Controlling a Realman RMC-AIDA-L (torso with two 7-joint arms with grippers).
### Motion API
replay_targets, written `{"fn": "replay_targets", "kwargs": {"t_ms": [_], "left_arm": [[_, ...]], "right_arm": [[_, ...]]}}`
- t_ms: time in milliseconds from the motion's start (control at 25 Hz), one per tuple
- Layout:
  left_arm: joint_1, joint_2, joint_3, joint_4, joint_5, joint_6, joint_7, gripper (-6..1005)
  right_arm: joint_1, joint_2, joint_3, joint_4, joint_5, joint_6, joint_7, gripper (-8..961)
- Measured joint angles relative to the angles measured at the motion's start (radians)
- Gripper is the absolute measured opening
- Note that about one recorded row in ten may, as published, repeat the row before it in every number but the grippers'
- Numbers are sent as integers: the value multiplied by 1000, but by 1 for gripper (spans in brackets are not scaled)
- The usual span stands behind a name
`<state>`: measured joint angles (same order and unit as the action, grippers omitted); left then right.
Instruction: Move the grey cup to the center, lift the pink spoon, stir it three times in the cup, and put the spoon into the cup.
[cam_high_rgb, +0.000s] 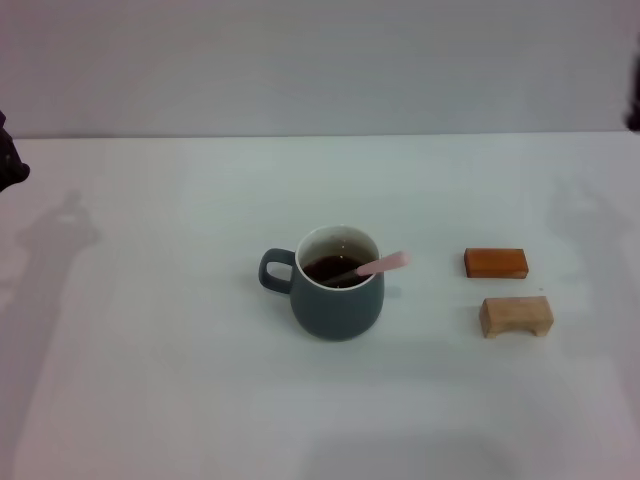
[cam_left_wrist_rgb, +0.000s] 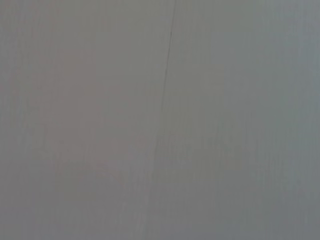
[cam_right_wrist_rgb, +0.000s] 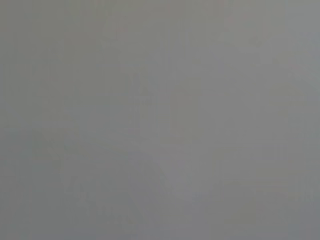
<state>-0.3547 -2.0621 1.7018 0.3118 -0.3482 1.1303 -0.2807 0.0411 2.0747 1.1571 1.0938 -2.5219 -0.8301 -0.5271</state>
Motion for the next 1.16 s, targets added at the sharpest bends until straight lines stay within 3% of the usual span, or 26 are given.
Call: {"fn": "replay_targets", "kwargs": {"t_ms": [40, 80, 160, 200, 840, 1160], "left_arm": [[0, 0, 0, 0, 0, 0, 0, -2], [0, 0, 0, 0, 0, 0, 0, -2], [5, 0, 1, 0, 0, 13, -4, -2], [15, 3, 3, 0, 1, 38, -4, -2], [36, 0, -8, -27, -7, 42, 148, -2], [27, 2, -162, -78, -8, 42, 167, -2]], "right_arm": [[0, 0, 0, 0, 0, 0, 0, 196], [14, -1, -18, -142, -8, -166, 78, 196], [22, -2, -22, -203, -10, -236, 117, 196], [29, -3, -17, -296, -6, -314, 180, 196], [3, 5, -14, -522, 171, -483, 226, 195], [28, 10, -18, -612, 322, -525, 234, 195]]}}
